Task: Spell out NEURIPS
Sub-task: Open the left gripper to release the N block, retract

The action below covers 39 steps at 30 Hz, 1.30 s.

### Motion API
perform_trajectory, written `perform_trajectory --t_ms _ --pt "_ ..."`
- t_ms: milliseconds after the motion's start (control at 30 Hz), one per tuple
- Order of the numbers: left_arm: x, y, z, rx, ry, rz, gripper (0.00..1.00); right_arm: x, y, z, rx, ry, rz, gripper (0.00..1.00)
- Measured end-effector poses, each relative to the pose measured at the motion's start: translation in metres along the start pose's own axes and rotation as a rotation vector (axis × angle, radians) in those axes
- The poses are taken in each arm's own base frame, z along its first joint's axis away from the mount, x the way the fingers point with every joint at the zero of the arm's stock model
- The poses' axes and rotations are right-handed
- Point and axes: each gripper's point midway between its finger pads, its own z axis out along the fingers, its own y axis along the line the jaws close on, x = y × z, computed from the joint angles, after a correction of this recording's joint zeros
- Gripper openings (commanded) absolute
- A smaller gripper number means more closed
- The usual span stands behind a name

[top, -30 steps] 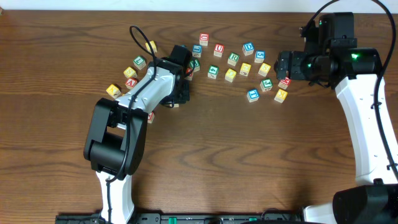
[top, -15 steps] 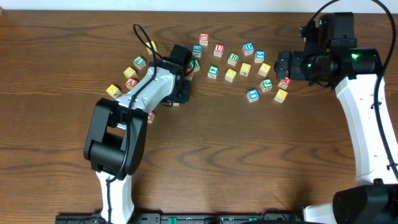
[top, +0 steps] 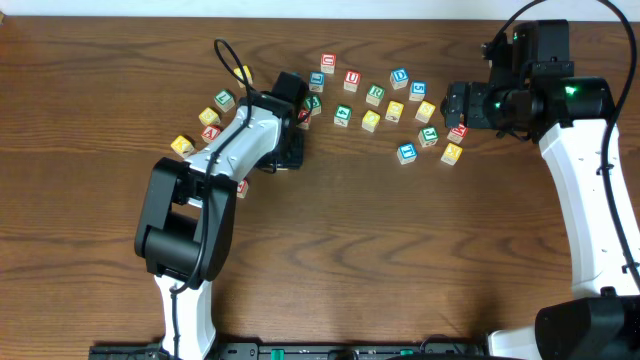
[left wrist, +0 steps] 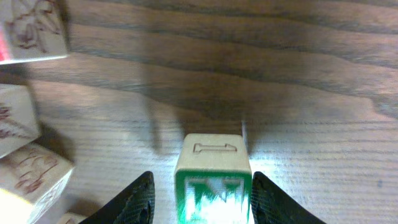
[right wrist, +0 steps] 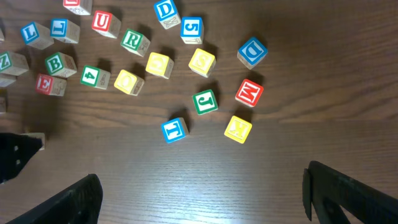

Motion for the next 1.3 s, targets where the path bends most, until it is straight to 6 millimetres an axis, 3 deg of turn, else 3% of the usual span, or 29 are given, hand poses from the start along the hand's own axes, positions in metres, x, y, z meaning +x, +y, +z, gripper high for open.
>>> perform_trajectory --t_ms 200,500,700,867,1100,1300 --pt "-0.019 0.002 -0.035 0.014 -0.045 -0.015 0.49 0.0 0.0 0.0 0.0 0.0 0.0 0.99" --pt "-0.021 0.012 -0.144 0.074 -0.227 -0.035 0.49 0.0 0.0 0.0 0.0 0.0 0.0 0.99" --pt "-0.015 0.033 -0.192 0.094 -0.318 -0.076 0.49 0.0 0.0 0.0 0.0 0.0 0.0 0.99" --pt "-0.008 0.054 -0.204 0.082 -0.325 -0.12 0.49 0.0 0.0 0.0 0.0 0.0 0.0 0.99" --pt "-0.008 0.078 -0.203 0.06 -0.313 -0.18 0.49 0.0 0.0 0.0 0.0 0.0 0.0 0.99" --pt "-0.004 0.084 -0.201 0.048 -0.291 -0.189 0.49 0.0 0.0 0.0 0.0 -0.001 0.0 0.99"
